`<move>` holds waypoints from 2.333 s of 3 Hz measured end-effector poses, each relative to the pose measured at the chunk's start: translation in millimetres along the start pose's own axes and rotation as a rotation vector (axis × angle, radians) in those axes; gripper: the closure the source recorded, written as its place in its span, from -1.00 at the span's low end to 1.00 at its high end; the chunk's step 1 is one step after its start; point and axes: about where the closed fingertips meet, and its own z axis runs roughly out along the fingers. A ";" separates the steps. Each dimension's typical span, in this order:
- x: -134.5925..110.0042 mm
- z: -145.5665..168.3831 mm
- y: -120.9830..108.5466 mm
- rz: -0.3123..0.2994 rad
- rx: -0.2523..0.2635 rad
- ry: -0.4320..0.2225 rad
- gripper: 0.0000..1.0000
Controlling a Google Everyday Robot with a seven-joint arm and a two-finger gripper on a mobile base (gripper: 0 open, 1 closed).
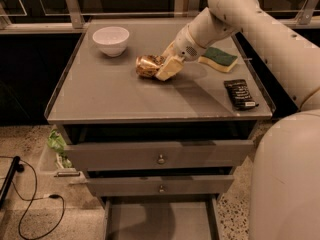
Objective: Place orange can into bottom drawer
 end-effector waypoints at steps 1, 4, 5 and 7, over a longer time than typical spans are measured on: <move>0.0 0.0 0.1 0.000 0.000 0.000 1.00; 5.7 -46.8 73.6 -0.073 0.027 -0.062 1.00; 29.9 -72.5 110.1 -0.062 0.062 -0.085 1.00; 84.1 -103.9 169.2 0.022 0.119 -0.084 1.00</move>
Offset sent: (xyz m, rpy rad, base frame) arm -0.0377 0.0012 0.0068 0.0216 -0.0309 0.0367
